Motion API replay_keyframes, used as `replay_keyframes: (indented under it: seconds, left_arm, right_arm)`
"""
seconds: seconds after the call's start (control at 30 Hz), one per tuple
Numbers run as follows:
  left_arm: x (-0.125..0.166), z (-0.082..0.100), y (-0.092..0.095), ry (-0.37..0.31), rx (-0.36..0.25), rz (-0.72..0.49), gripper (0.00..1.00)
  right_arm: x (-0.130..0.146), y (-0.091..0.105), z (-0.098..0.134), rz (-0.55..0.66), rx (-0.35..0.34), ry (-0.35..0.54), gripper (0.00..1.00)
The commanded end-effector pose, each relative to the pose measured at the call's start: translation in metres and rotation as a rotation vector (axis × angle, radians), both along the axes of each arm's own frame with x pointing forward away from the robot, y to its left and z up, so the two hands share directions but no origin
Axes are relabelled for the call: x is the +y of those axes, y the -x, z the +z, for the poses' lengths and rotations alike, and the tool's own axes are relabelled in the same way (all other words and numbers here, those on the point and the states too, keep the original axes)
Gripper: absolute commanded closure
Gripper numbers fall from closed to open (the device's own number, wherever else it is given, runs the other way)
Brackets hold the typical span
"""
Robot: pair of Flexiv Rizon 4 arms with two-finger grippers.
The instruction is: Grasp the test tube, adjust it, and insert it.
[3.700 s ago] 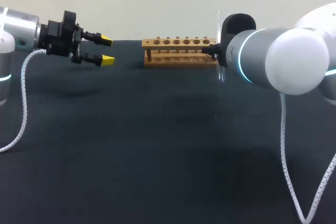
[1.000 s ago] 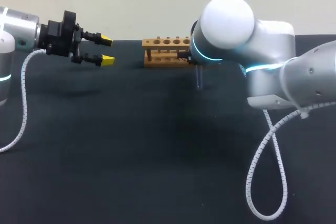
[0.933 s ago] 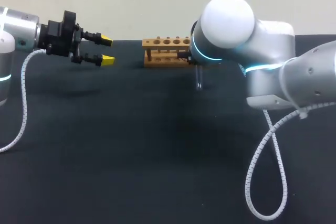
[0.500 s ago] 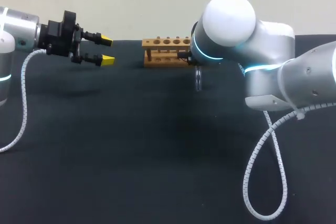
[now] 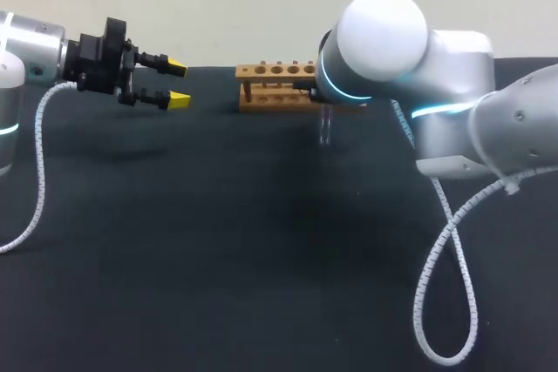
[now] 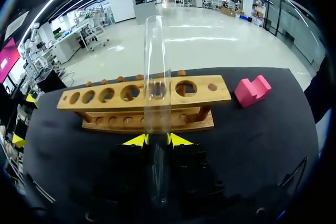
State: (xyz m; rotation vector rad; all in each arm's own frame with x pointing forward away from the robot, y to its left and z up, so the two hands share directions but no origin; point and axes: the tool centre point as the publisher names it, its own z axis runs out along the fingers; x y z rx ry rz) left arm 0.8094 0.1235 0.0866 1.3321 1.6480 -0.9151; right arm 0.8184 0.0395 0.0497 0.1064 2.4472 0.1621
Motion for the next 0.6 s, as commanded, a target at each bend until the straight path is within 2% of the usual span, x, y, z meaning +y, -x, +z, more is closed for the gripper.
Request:
replay_keyframes:
  seconds: [0.03,0.23,0.6]
  left_arm:
    - [0.000,-0.001,0.000,0.002,-0.003,0.000,0.00]
    - [0.000,-0.001,0.000,0.002,-0.003,0.000,0.00]
    - [0.000,-0.001,0.000,0.002,-0.003,0.000,0.00]
  right_arm:
    - [-0.004,0.020,0.020,-0.017,-0.069,-0.008,1.00]
    - [0.000,0.032,0.047,-0.021,-0.145,-0.059,1.00]
    - [0.000,0.040,0.079,-0.017,-0.209,-0.059,1.00]
